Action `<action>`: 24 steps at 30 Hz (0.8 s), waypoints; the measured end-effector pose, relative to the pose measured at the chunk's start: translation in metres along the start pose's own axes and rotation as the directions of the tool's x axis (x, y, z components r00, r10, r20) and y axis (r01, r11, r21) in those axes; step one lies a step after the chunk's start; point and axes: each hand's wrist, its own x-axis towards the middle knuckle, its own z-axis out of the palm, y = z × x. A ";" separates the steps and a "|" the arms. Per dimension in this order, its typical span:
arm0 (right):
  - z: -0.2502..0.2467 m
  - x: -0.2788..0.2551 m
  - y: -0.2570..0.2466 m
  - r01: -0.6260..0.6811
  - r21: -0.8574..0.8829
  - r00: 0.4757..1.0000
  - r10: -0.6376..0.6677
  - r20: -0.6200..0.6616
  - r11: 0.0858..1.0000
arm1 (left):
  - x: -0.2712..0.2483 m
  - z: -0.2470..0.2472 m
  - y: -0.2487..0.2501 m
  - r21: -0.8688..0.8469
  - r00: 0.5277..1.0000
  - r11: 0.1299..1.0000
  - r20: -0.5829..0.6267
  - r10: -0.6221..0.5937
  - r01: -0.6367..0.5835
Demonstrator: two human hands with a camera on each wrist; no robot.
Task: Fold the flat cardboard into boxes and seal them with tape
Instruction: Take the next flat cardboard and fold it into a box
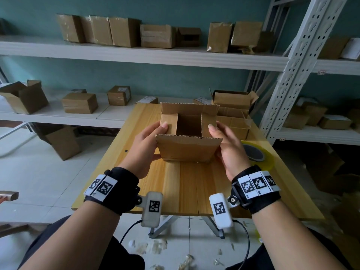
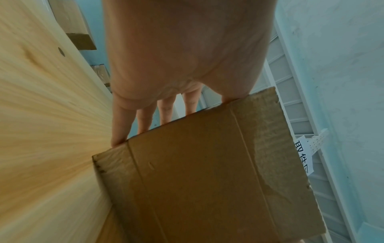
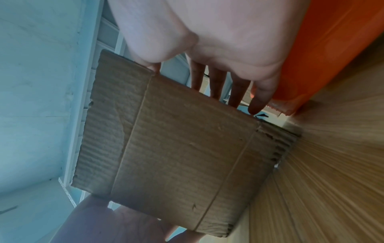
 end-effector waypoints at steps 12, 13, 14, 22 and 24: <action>0.001 -0.004 -0.004 -0.009 0.001 1.000 0.009 -0.025 1.000 | -0.002 0.000 0.001 -0.016 1.000 1.000 -0.013 -0.005 0.005; 0.000 -0.003 -0.003 -0.010 0.004 1.000 0.010 -0.026 1.000 | -0.001 0.000 0.000 -0.015 1.000 1.000 -0.014 -0.003 0.003; 0.000 -0.003 -0.003 -0.009 0.005 1.000 0.009 -0.027 1.000 | -0.001 0.000 0.000 -0.015 1.000 1.000 -0.013 -0.002 0.001; 0.001 -0.002 -0.002 -0.016 -0.017 1.000 0.016 -0.025 1.000 | -0.003 -0.001 0.002 -0.022 1.000 1.000 0.002 -0.005 0.005; 0.002 -0.002 -0.001 -0.043 -0.003 0.999 0.043 -0.024 0.999 | -0.003 -0.001 0.003 -0.020 1.000 1.000 0.010 -0.011 0.011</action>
